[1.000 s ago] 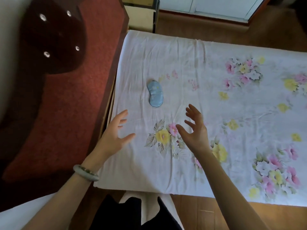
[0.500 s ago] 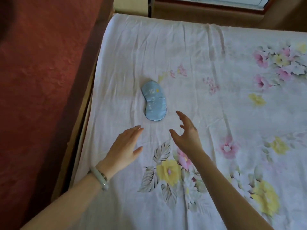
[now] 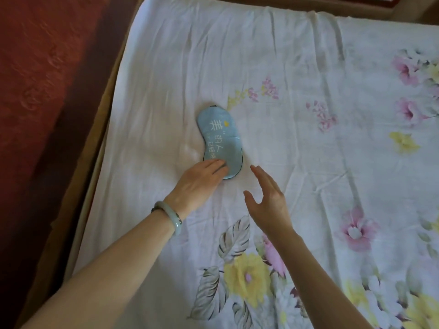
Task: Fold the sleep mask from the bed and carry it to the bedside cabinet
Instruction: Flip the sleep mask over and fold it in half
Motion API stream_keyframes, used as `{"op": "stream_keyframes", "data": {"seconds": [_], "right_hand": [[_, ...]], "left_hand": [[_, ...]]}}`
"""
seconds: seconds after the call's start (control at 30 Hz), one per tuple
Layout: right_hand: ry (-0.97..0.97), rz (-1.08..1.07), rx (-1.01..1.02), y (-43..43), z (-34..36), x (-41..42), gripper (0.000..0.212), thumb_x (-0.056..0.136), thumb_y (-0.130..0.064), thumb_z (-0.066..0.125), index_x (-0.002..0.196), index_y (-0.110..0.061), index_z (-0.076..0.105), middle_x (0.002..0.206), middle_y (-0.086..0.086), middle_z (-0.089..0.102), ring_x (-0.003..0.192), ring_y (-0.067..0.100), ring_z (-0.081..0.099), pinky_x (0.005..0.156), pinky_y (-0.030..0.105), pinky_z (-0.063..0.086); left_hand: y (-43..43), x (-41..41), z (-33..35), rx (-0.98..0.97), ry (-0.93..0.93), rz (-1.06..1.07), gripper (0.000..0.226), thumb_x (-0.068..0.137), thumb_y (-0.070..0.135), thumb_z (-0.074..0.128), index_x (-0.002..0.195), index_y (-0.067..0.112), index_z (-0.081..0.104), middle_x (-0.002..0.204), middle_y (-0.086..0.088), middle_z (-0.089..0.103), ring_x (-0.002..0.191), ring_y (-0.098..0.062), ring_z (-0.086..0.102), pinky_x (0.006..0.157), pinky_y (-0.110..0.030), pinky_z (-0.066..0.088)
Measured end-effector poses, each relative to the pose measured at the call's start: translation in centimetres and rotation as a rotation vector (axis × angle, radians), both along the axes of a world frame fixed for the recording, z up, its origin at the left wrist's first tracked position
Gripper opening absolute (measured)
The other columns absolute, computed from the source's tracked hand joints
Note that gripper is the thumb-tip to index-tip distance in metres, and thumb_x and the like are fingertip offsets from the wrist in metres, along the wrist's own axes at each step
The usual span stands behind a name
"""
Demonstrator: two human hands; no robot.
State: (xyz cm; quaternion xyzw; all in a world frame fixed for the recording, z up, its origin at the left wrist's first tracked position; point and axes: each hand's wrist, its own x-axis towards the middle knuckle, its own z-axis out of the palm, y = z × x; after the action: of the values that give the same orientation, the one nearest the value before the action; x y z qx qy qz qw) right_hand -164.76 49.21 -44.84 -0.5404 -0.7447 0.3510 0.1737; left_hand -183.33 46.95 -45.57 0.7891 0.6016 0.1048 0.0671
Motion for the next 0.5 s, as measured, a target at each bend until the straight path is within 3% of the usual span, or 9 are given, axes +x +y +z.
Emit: {"op": "stream_keyframes", "data": {"seconds": [0.1,0.2,0.3,0.5], "right_hand": [[0.011,-0.013,-0.015,0.1,0.2,0.3,0.056,0.085,-0.006,0.059,0.137,-0.014,0.043,0.143,0.008,0.046,0.133,0.020,0.040,0.104,0.017,0.025],[0.043,-0.058,-0.033,-0.3,0.7,0.8,0.052,0.085,-0.002,0.057,0.134,-0.013,0.046,0.140,0.009,0.049,0.127,0.025,0.048,0.104,0.026,0.036],[0.066,-0.088,-0.059,-1.7,1.6,1.4,0.050,0.085,0.000,0.054,0.133,-0.014,0.048,0.139,0.007,0.051,0.121,0.026,0.053,0.100,0.036,0.044],[0.026,-0.030,-0.083,-5.6,3.7,3.1,0.059,0.081,0.010,0.048,0.134,-0.015,0.048,0.141,0.008,0.049,0.129,0.022,0.046,0.105,0.030,0.039]], "left_hand": [[0.5,-0.1,0.3,0.043,0.035,-0.048,0.028,0.058,-0.012,0.079,0.083,-0.003,0.072,0.085,-0.018,0.074,0.076,-0.031,0.072,0.062,-0.035,0.060],[0.4,-0.3,1.0,0.017,0.017,0.030,0.023,0.055,-0.009,0.081,0.066,0.003,0.065,0.059,-0.010,0.064,0.046,-0.027,0.059,0.038,-0.026,0.045],[-1.4,0.9,2.1,0.057,0.006,0.033,0.022,0.054,-0.007,0.080,0.062,0.006,0.064,0.052,-0.006,0.058,0.037,-0.022,0.050,0.033,-0.024,0.040],[-9.6,4.7,3.7,0.049,-0.074,-0.083,0.021,0.055,-0.002,0.079,0.063,0.010,0.064,0.055,-0.001,0.059,0.042,-0.017,0.052,0.038,-0.024,0.042]]}}
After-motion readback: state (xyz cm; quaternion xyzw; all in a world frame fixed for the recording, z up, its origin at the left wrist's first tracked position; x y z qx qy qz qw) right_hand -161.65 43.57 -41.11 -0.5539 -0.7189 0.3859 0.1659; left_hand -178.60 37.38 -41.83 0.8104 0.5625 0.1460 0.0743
